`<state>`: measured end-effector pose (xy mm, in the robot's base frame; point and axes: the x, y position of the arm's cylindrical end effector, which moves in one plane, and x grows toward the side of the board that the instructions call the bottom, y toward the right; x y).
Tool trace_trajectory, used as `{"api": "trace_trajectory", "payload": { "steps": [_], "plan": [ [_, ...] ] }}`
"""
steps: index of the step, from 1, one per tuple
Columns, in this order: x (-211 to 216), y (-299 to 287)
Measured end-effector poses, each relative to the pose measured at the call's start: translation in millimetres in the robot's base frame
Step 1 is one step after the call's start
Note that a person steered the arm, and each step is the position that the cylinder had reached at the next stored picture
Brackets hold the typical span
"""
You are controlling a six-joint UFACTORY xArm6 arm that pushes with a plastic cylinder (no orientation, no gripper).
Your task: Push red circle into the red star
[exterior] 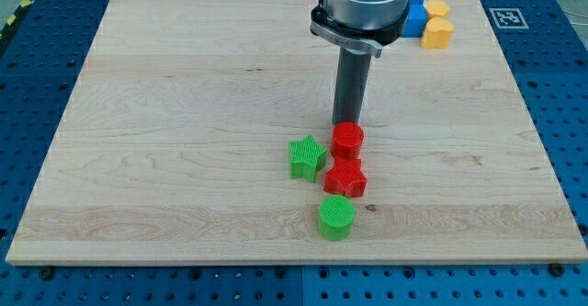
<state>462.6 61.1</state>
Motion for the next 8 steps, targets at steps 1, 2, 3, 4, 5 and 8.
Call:
{"api": "trace_trajectory", "payload": {
  "steps": [1, 2, 3, 4, 5, 8],
  "plan": [
    [19, 13],
    [-1, 13],
    [-5, 13],
    [-5, 12],
    [8, 6],
    [37, -33]
  ]
}}
